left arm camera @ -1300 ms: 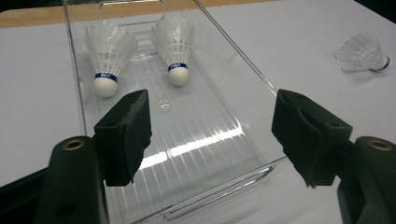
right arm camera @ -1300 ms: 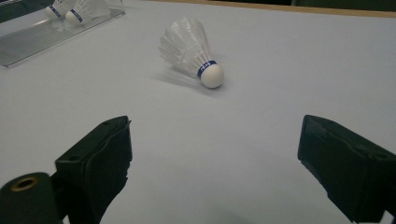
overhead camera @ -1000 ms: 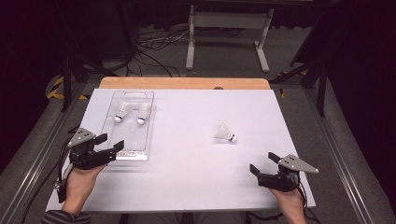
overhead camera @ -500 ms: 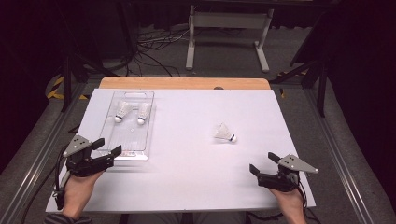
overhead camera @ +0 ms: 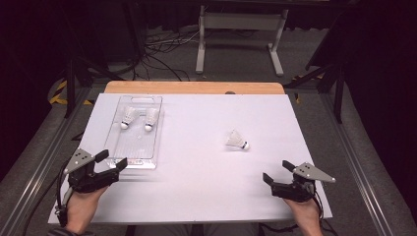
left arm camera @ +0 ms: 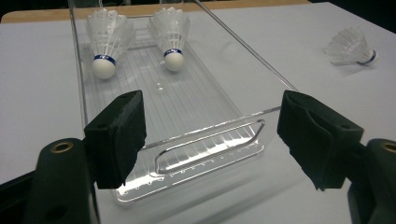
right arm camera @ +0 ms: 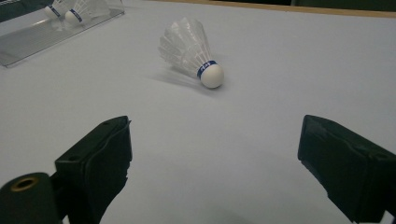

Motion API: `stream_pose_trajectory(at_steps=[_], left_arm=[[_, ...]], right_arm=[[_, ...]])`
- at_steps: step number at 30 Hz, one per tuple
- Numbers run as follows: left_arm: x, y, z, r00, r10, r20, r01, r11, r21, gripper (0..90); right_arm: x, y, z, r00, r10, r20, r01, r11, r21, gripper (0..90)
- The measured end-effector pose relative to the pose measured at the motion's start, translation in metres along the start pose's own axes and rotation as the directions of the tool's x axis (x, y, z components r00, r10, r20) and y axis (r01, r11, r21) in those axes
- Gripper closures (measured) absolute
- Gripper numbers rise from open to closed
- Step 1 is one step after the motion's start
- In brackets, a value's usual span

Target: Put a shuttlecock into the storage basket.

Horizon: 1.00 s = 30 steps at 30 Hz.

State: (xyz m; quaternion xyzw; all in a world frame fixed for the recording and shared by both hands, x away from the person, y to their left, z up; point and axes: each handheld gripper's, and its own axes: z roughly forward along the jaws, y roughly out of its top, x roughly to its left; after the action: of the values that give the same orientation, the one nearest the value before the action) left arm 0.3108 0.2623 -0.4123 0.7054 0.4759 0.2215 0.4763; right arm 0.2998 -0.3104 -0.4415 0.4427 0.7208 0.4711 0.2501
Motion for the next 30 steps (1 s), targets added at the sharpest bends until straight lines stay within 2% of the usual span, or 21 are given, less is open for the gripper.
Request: stream_pose_trajectory(at_steps=[8,12,16,30], left_arm=[[0.0,-0.007,-0.006,1.0,-0.001,-0.008,0.001,0.9994,-0.034,24.0],[0.0,-0.011,-0.009,0.9998,0.011,-0.014,-0.012,0.9989,-0.044,23.8],[0.002,-0.014,-0.01,1.0,0.0,-0.005,0.0,0.9984,-0.057,23.6],[0.002,-0.017,-0.008,1.0,-0.002,0.001,0.002,0.9984,-0.056,23.2]], right_arm=[[0.0,0.0,0.0,1.0,0.003,0.005,-0.003,1.0,-0.003,10.5],[0.0,0.001,0.0,1.0,0.004,0.006,-0.004,1.0,-0.001,10.5],[0.001,0.001,0.0,0.9999,0.003,0.01,-0.003,1.0,-0.001,10.4],[0.003,0.005,0.002,1.0,0.002,0.0,-0.002,1.0,-0.001,10.0]])
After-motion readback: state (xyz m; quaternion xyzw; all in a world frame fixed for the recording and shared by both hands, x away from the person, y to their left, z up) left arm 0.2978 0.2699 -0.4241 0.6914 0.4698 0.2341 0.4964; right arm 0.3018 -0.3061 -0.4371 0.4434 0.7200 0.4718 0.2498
